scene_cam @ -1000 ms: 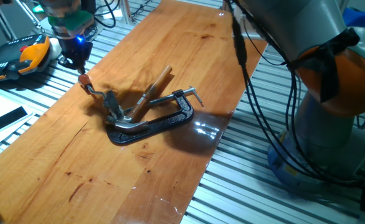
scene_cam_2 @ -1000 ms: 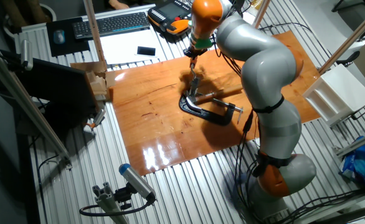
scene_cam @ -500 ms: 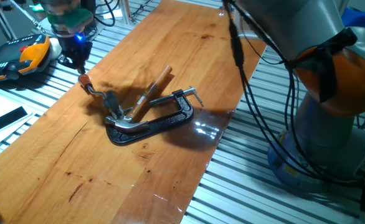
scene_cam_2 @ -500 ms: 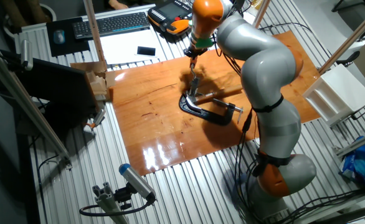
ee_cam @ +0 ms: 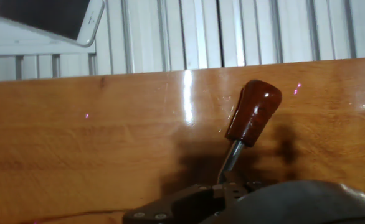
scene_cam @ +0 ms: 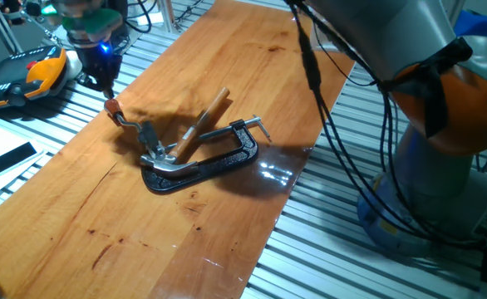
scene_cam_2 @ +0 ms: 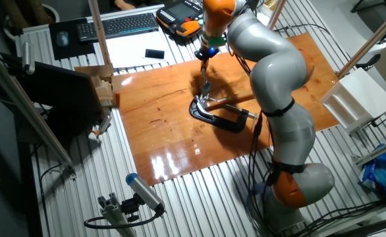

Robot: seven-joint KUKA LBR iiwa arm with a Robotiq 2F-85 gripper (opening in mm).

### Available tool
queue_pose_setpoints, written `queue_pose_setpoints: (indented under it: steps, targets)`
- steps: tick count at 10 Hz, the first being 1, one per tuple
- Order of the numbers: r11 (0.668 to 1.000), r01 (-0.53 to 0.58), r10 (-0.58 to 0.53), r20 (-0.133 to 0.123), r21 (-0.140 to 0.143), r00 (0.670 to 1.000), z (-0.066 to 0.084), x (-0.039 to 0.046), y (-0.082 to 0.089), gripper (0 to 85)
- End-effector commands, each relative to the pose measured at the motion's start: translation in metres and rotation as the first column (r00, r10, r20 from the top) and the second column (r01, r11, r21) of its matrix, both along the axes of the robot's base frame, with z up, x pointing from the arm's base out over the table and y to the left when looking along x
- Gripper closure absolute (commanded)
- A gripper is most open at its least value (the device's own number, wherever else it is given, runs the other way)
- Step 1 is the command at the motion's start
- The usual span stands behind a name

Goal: Push down the lever

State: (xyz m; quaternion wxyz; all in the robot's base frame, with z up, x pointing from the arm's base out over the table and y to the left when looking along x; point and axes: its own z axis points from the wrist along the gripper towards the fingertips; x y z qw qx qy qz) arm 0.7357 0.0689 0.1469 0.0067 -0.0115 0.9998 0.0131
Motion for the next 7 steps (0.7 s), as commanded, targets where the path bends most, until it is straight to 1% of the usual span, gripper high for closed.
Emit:
queue_pose_setpoints:
  steps: [1, 2, 3, 4, 5, 6, 7]
  targets:
    - [1.0, -0.01, 0.011, -0.026, 0.02, 1.0, 0.0, 0.0, 0.0, 85.0]
    - [1.0, -0.015, 0.016, -0.027, 0.018, 1.0, 0.002, -0.004, 0.0, 85.0]
    - [1.0, -0.023, 0.023, -0.035, 0.006, 0.999, 0.011, -0.0074, 0.002, 85.0]
    - [1.0, -0.019, 0.02, -0.02, 0.006, 1.0, 0.02, -0.0149, 0.003, 85.0]
    - [1.0, -0.016, 0.016, 0.009, -0.008, 1.0, 0.029, -0.0254, 0.005, 85.0]
    - [1.0, -0.017, 0.017, 0.015, -0.01, 1.0, 0.04, -0.0318, 0.005, 85.0]
    - [1.0, -0.017, 0.017, 0.015, -0.011, 1.0, 0.051, -0.0377, 0.005, 85.0]
